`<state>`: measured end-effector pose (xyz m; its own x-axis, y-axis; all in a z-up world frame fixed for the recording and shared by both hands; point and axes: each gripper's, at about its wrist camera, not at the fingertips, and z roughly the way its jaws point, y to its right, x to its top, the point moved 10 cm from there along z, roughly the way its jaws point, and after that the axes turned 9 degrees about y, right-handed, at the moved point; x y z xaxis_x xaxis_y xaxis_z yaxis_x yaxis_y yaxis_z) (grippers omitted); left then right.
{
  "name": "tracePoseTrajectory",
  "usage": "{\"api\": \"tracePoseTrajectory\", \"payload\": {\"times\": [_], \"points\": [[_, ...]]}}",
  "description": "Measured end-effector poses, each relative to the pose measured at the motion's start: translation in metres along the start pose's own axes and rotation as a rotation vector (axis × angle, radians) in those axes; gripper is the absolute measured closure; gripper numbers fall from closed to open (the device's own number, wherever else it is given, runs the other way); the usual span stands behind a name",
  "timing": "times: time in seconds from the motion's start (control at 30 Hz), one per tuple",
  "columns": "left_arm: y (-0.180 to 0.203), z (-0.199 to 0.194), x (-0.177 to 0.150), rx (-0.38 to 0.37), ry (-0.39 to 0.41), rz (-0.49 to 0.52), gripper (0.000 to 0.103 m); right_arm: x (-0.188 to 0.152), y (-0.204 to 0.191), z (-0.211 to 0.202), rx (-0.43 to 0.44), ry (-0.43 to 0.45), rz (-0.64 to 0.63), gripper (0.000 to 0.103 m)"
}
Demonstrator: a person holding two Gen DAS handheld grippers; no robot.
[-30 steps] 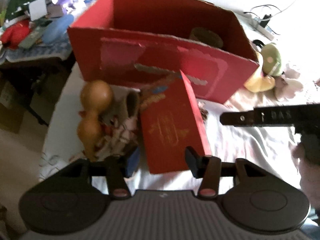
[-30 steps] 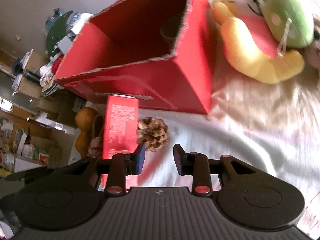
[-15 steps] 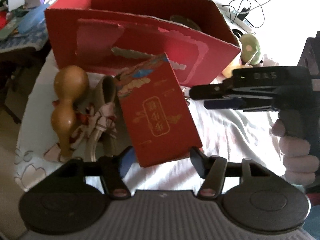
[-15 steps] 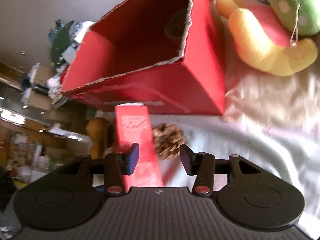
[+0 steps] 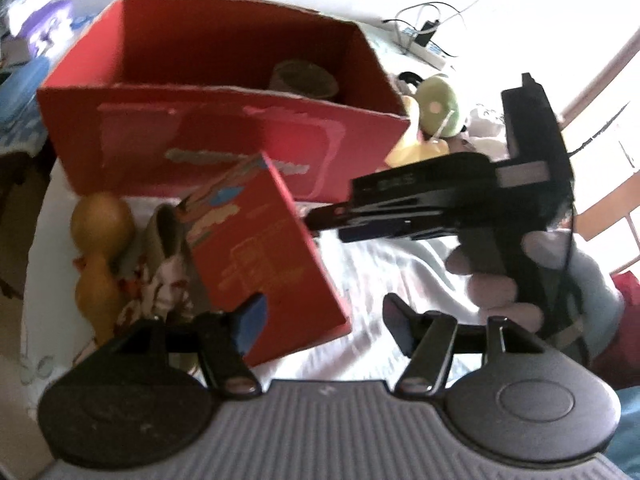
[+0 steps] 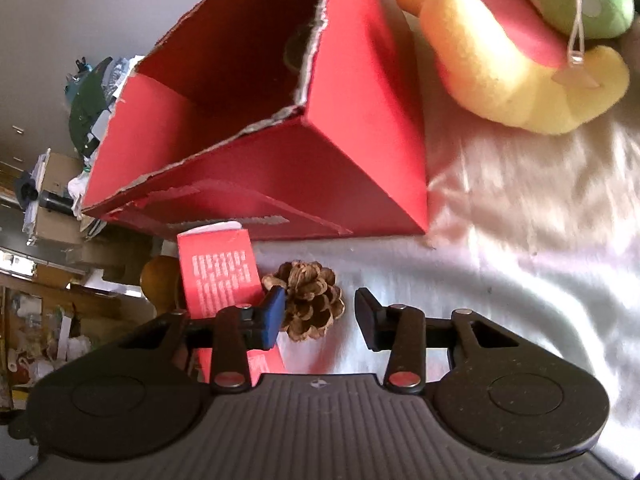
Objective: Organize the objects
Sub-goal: 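Move the right gripper to the pine cone and close on it, then lift the pine cone with the right gripper and carry it over the red box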
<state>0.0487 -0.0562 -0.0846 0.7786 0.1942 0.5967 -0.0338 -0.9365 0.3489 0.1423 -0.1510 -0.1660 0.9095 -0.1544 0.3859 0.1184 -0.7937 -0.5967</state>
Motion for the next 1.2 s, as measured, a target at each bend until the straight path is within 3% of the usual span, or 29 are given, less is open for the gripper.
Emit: {"api": "tracePoseTrajectory", "payload": {"times": [0.27, 0.37, 0.5, 0.63, 0.8, 0.97, 1.03, 1.2], "points": [[0.005, 0.002, 0.01, -0.005, 0.005, 0.045, 0.038, -0.012, 0.003, 0.017, 0.055, -0.044, 0.1, 0.054], [0.005, 0.002, 0.014, 0.006, 0.01, 0.065, 0.038, -0.011, 0.004, 0.009, 0.052, -0.033, 0.08, 0.062], [0.011, 0.004, 0.021, -0.003, 0.02, 0.099, 0.038, -0.01, 0.01, -0.007, 0.011, -0.011, 0.02, 0.063], [0.022, 0.002, 0.025, -0.047, 0.023, 0.133, 0.038, -0.006, 0.031, -0.023, -0.033, 0.016, 0.042, 0.063], [0.049, 0.026, 0.024, -0.099, -0.007, 0.215, 0.038, 0.001, 0.058, -0.033, -0.046, 0.028, 0.127, 0.063], [0.062, 0.067, 0.011, -0.091, -0.084, 0.286, 0.041, 0.007, 0.08, -0.048, -0.051, 0.046, 0.199, 0.063], [0.064, 0.082, 0.006, -0.075, -0.108, 0.306, 0.047, 0.008, 0.092, -0.058, -0.057, 0.057, 0.205, 0.063], [0.062, 0.106, 0.001, -0.096, -0.149, 0.281, 0.052, 0.009, 0.088, -0.061, -0.052, 0.062, 0.219, 0.063]]}}
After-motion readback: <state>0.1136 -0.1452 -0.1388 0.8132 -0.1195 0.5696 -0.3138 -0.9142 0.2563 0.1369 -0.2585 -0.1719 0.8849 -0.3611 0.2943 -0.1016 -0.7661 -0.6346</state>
